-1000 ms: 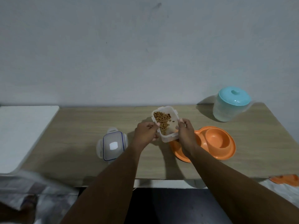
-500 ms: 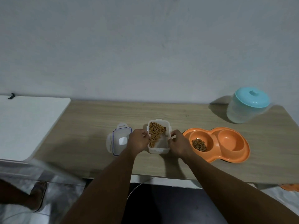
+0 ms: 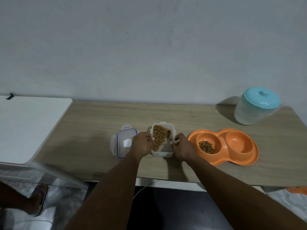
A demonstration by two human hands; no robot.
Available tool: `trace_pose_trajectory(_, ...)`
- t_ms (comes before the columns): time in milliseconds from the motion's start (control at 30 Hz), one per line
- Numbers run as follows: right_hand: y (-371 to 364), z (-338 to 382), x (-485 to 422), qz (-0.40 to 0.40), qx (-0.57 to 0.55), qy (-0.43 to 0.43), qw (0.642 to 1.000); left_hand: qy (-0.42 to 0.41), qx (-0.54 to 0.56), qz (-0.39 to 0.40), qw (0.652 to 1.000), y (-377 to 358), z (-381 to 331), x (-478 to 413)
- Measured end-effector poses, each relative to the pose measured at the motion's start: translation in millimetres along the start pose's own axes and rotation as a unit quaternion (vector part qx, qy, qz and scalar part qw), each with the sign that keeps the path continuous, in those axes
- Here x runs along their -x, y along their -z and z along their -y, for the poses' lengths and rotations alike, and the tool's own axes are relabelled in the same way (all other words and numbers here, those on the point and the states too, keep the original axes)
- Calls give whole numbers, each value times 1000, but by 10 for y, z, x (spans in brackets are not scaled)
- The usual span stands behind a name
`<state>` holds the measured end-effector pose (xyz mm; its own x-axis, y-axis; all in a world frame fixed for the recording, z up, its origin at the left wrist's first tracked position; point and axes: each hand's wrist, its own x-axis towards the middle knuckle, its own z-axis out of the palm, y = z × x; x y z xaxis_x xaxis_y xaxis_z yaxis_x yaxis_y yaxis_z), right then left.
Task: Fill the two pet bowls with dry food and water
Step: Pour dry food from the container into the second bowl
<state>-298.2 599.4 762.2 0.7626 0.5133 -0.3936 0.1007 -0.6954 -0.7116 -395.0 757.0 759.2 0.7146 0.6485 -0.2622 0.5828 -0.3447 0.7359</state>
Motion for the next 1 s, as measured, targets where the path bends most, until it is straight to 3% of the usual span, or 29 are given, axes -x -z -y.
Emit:
trace_pose_trajectory(400,25,1,-31,12,-7,-12,1000,8,-12,-1,1000,-15,0,-16)
trace_pose_trajectory(567,81,-26,-33,20,-44,-8,999,0,-84,-37,996,-27,-65,19)
trace_pose_trajectory(800,557,-85,45,-52,-144,-10,988,-55,-240,-132,960,-83,-414,5)
trace_pose_trajectory(1000,1294,-372,64,-184,-136,-14,973,-175,-215,-95,956,-481,-878,-38)
